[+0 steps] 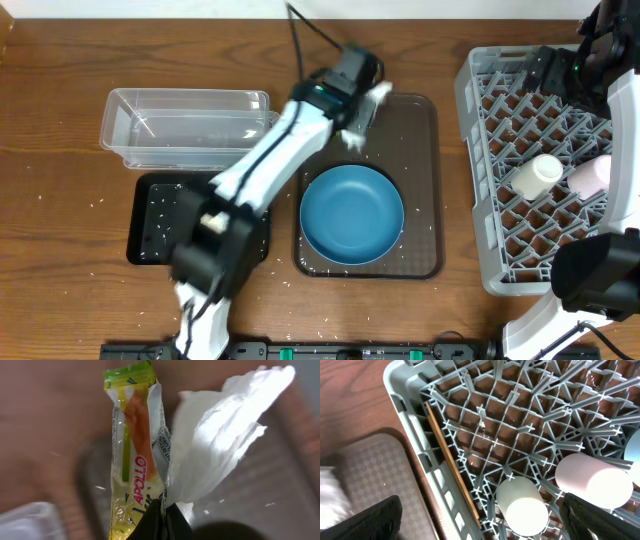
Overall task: Sort waste into correct bins and load items into the dishwasher rack
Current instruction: 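Carry the wrapper and tissue left and drop them into the clear bin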
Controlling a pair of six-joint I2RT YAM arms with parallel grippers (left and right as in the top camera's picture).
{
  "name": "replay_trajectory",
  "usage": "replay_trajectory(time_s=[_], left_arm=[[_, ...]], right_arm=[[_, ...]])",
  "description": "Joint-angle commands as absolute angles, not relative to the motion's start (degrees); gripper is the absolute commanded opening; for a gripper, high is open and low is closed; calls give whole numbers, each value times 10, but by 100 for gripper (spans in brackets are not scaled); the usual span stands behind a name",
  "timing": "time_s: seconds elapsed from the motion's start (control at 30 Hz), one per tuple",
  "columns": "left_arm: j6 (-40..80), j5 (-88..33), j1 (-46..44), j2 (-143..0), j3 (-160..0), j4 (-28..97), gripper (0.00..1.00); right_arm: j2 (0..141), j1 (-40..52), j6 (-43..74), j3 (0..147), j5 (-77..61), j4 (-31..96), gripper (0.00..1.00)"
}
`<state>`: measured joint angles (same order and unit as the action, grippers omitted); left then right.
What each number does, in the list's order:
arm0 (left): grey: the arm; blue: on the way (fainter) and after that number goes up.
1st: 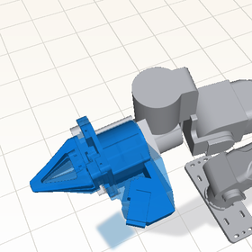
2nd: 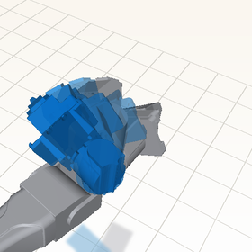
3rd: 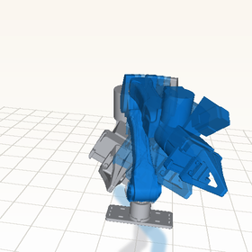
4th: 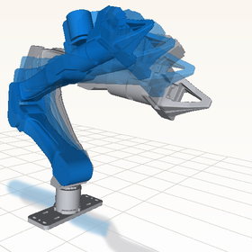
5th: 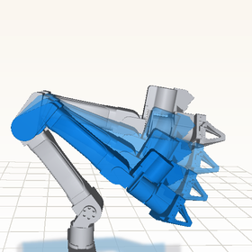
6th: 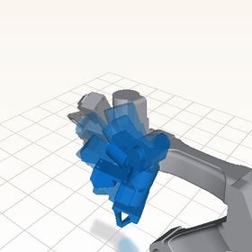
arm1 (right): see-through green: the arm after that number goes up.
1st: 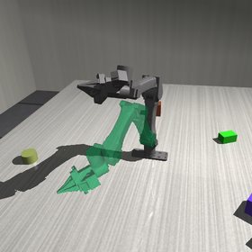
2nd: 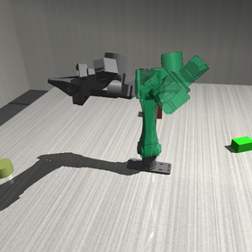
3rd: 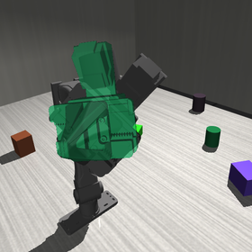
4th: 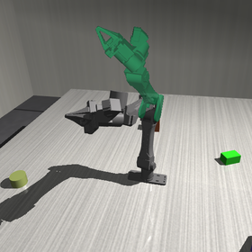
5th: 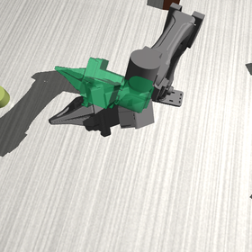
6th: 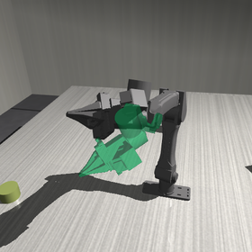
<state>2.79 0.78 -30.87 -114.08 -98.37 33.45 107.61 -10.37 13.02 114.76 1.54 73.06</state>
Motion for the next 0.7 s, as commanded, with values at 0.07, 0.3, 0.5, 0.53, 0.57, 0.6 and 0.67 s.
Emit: replay_trajectory(time_s=[0.07, 0.3, 0.5, 0.53, 0.57, 0.6, 0.67], left_arm=[[45, 64, -281, -1054, -989, 351, 6], [80, 133, -233, -1023, -989, 405, 6], [172, 177, -173, -1024, -987, 451, 6], [187, 177, -162, -1024, -987, 455, 6], [205, 177, -152, -1024, -987, 460, 5], [227, 177, -139, -1024, -987, 463, 6], [269, 177, -117, -1025, -987, 469, 6]], right_arm=[[1079, -104, 137, 1149, 21, 731, 99], [1079, -104, 137, 1149, 21, 731, 99], [1079, -104, 137, 1149, 21, 731, 99], [1079, -104, 137, 1149, 21, 731, 99], [1079, -104, 137, 1149, 21, 731, 99], [1079, -104, 137, 1149, 21, 731, 99], [1079, -104, 137, 1149, 21, 731, 99]])
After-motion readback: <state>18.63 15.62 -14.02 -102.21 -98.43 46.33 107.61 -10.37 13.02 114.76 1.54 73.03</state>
